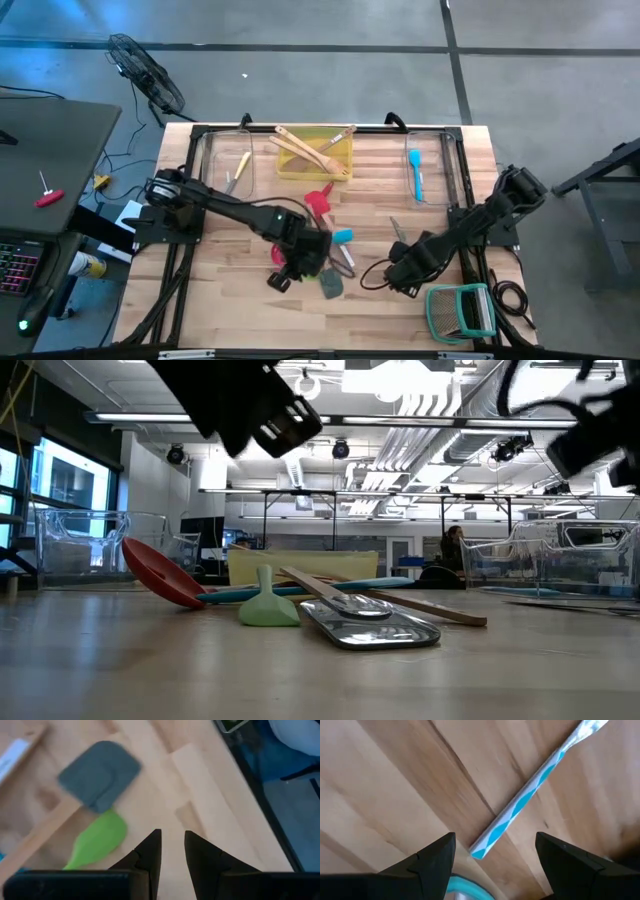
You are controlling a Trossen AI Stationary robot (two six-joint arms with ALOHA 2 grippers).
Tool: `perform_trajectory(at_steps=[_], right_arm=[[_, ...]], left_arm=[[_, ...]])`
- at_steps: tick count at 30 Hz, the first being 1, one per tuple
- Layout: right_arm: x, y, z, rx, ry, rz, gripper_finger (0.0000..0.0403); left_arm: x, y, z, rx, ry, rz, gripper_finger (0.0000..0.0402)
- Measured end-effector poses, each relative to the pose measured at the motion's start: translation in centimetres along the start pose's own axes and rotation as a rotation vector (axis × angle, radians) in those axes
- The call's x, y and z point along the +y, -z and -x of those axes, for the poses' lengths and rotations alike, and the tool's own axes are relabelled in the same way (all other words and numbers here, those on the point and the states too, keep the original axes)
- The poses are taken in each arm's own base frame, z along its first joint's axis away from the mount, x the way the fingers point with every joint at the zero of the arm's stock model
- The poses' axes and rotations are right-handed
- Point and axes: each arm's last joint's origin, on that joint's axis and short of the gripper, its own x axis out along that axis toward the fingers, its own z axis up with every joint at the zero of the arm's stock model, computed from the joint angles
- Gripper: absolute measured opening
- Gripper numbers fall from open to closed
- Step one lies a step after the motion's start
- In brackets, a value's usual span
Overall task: Pick & Place Kitchen Items
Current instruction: Put the white knife into the left transparent bin
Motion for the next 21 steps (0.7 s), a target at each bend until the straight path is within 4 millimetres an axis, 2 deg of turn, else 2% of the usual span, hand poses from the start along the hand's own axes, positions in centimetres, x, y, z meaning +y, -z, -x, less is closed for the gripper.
perform_trajectory(at_steps=[4, 10, 15, 21], right_arm=[[-0.5, 0.2, -2.1, 0.030, -0.028, -0.003, 0.0268], [-1.0, 0.3, -4.1, 0.025, -0.065, -0.042, 0.0268], [-1.7, 0.6, -5.2, 0.033, -0.066, -0.096, 0.0268], [-1.8, 0.6, -5.6, 0.028, -0.075, -0.108, 0.0262]], left_arm=[[-1.9, -0.3, -0.7, 0.013, 0.027, -0.041, 0.0083], [-4.5, -0.5, -1.6, 0.031, 0.062, -0.099, 0.0083], [-6.0, -0.6, -2.1, 0.038, 0.079, -0.117, 0.0083], [-6.5, -0.8, -2.3, 0.025, 0.083, -0.110, 0.0083]])
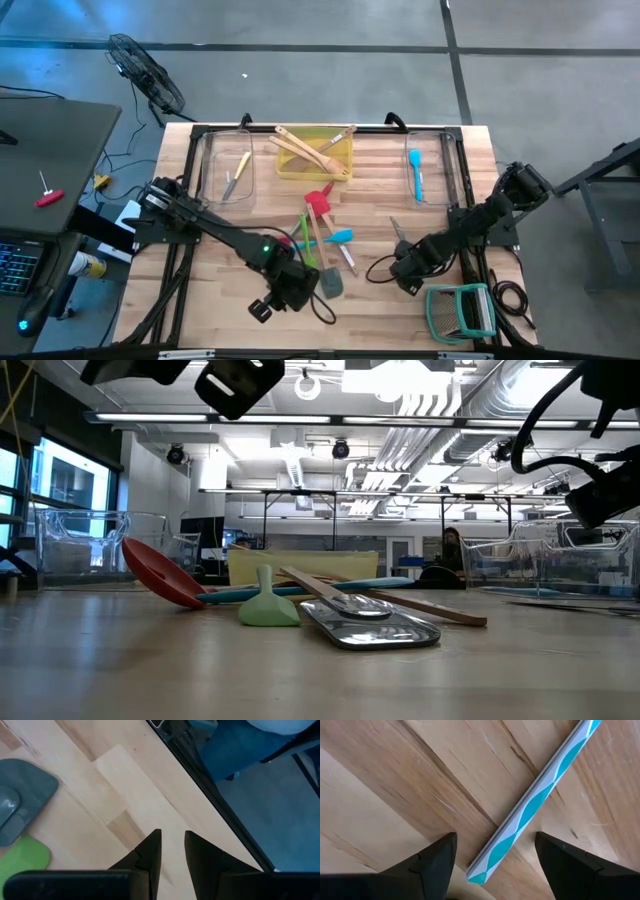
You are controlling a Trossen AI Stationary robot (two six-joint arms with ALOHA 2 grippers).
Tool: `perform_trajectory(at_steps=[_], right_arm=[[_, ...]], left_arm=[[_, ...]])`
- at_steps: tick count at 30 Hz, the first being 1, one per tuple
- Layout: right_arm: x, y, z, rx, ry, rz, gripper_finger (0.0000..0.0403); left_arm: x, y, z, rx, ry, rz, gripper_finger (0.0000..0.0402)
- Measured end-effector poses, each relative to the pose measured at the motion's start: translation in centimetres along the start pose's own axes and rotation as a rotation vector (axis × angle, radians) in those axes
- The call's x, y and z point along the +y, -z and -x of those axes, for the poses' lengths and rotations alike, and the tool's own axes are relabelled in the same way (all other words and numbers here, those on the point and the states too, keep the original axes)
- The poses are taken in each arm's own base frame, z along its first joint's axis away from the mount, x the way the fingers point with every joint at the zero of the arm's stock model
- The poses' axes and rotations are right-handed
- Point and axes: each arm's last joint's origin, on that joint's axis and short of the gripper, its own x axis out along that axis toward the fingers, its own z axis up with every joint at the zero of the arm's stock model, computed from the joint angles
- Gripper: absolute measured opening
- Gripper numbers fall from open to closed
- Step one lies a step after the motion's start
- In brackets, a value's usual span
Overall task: Pick & Place Kitchen Items
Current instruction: Put the white knife into the left transparent bin
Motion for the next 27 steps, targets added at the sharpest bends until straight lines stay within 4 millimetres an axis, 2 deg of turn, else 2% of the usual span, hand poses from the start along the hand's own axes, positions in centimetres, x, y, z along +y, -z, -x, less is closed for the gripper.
perform_trajectory(at_steps=[11, 17, 22, 27], right_arm=[[0.06, -0.02, -0.10, -0.002, -0.007, -0.056, 0.0181], [0.06, 0.00, -0.10, 0.009, -0.010, -0.059, 0.0108], [0.05, 0.01, -0.11, 0.014, -0.010, -0.059, 0.0030], [0.11, 0.02, -0.11, 0.027, -0.019, -0.087, 0.0027]], left_arm=[[0.14, -0.27, 0.05, -0.028, -0.007, 0.007, 0.0083], [0.14, -0.27, 0.05, -0.028, -0.006, 0.090, 0.0083], [0.14, -0.27, 0.05, -0.028, -0.006, 0.131, 0.0083], [0.16, -0.35, 0.05, -0.036, -0.011, 0.164, 0.0083]])
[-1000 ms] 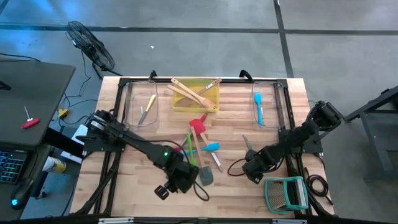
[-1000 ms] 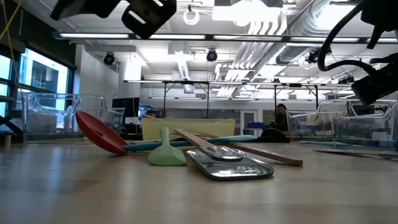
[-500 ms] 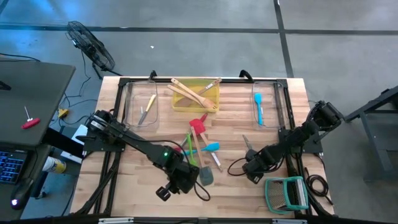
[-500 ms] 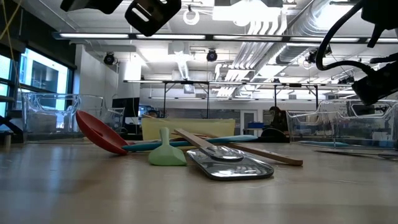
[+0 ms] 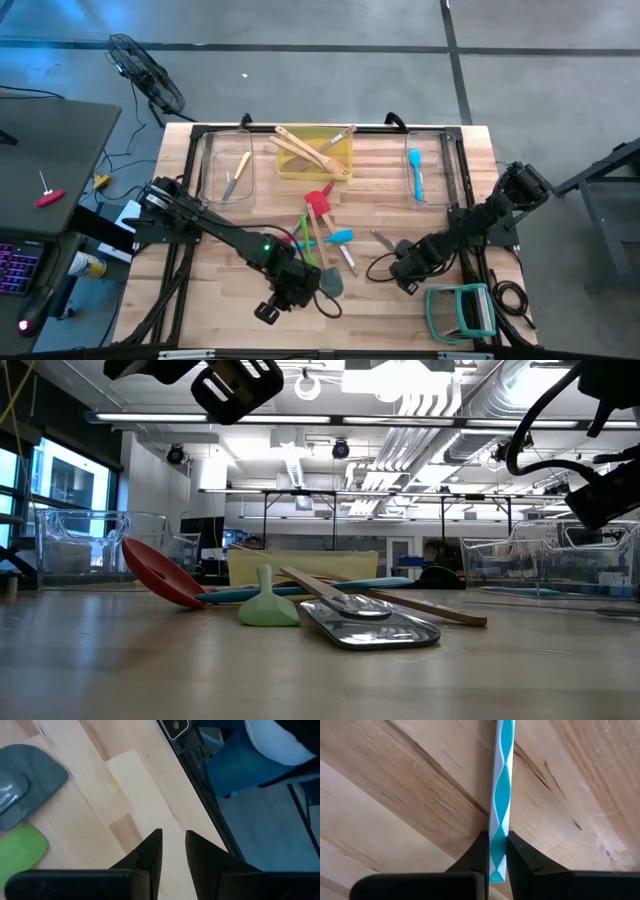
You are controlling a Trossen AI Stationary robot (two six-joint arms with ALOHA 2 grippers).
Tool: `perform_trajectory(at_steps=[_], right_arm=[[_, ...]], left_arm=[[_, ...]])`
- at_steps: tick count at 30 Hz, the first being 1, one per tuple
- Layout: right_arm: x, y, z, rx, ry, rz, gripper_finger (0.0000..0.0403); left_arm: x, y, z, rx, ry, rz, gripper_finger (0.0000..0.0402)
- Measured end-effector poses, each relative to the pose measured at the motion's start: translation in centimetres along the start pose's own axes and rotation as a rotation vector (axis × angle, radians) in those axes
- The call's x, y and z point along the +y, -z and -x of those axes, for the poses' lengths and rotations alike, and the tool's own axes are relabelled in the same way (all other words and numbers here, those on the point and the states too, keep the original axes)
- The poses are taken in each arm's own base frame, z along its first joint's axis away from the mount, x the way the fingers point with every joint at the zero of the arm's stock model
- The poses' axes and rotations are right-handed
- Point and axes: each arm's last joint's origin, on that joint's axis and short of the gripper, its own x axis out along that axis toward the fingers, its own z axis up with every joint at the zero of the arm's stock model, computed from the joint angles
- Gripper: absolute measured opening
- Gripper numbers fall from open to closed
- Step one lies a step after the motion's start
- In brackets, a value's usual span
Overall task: Pick & Place Kitchen Items
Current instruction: Put the white knife into the left transparent bin
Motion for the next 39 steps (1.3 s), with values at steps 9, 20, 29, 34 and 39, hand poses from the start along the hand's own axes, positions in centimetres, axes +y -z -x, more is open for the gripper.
perform_trajectory(at_steps=[9, 20, 29, 34, 39], right_arm=[[0.1, 0.0, 0.0, -0.009, -0.012, -0.008, 0.0027], [0.4, 0.1, 1.1, -0.058, -0.014, 0.012, 0.0027], [1.2, 0.9, 2.9, -0.153, -0.029, 0.055, 0.0027], [1.7, 1.1, 3.8, -0.216, -0.026, 0.089, 0.0027], [2.3, 2.1, 5.3, -0.365, -0.067, 0.173, 0.0027]], left_arm=[[0.0, -0.5, 0.0, -0.044, -0.026, -0.006, 0.0083], [0.1, -0.7, 0.0, -0.065, -0.047, 0.008, 0.0083], [-0.1, -0.7, 0.3, -0.069, -0.046, -0.006, 0.0083], [-1.0, -1.0, 1.5, -0.089, -0.048, -0.038, 0.0083], [-2.1, -1.8, 4.7, -0.178, -0.090, -0.063, 0.0083]])
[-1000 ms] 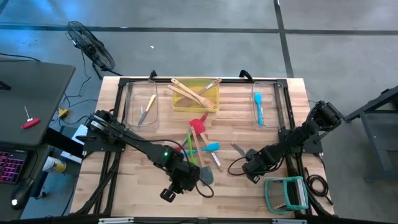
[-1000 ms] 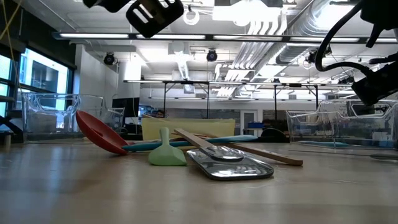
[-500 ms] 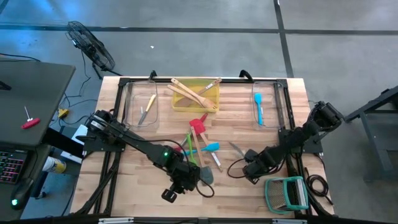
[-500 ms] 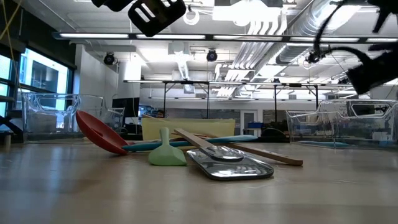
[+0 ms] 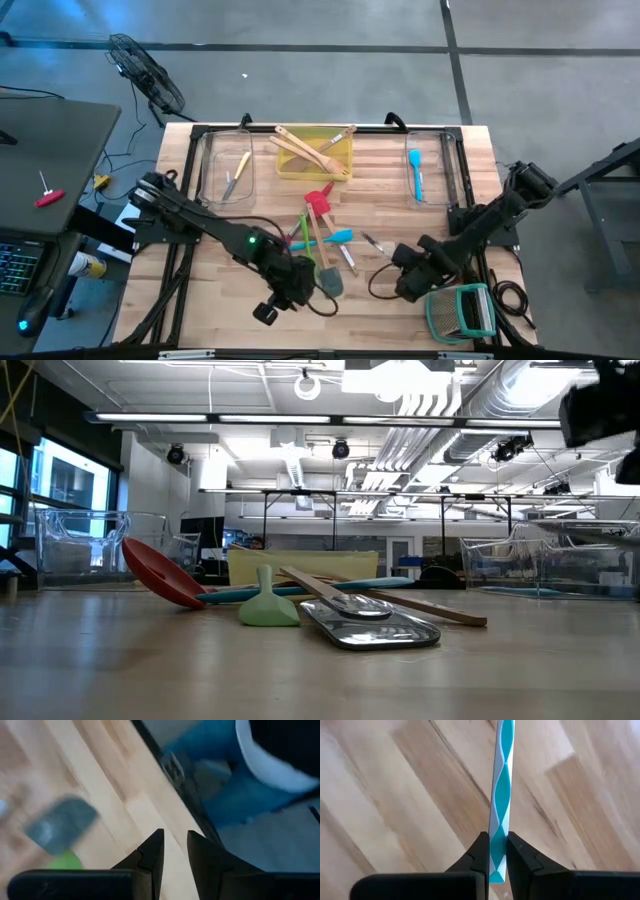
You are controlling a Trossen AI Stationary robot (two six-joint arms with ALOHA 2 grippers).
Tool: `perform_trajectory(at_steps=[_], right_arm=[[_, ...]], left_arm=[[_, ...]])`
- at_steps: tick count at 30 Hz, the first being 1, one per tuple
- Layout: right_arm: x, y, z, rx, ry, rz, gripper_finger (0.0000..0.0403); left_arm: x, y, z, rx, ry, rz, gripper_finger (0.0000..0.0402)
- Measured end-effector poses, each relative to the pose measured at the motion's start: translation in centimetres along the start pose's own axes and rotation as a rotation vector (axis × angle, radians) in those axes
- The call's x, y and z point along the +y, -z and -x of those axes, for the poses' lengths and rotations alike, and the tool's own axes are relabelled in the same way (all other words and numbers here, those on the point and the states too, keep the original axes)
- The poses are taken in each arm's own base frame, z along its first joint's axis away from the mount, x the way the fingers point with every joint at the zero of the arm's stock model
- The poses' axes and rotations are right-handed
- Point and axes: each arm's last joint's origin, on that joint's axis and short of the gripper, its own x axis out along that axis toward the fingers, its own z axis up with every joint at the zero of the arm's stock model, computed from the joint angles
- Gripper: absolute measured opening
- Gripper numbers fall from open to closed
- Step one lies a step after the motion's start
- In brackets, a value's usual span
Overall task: Pick & Place Kitchen Items
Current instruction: Put the white knife into the left transparent bin
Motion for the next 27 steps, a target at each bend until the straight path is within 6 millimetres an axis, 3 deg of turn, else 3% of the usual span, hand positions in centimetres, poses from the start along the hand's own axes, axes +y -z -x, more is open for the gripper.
perform_trajectory(at_steps=[6, 13, 22, 27], right_arm=[[-0.5, 0.4, 2.4, -0.213, -0.028, 0.063, 0.0027], [-1.2, 0.5, 5.0, -0.388, -0.090, 0.135, 0.0027], [-2.1, 0.1, 6.6, -0.490, -0.084, 0.244, 0.0027], [-2.5, -0.3, 7.0, -0.511, -0.082, 0.280, 0.0027]], left_arm=[[-1.0, -2.0, 6.0, -0.205, -0.230, -0.047, 0.0083], [-1.7, -3.3, 10.9, -0.465, -0.482, -0.035, 0.0084], [-1.6, -3.4, 12.2, -0.498, -0.646, -0.070, 0.0086], [-1.6, -3.5, 12.2, -0.506, -0.646, -0.071, 0.0119]])
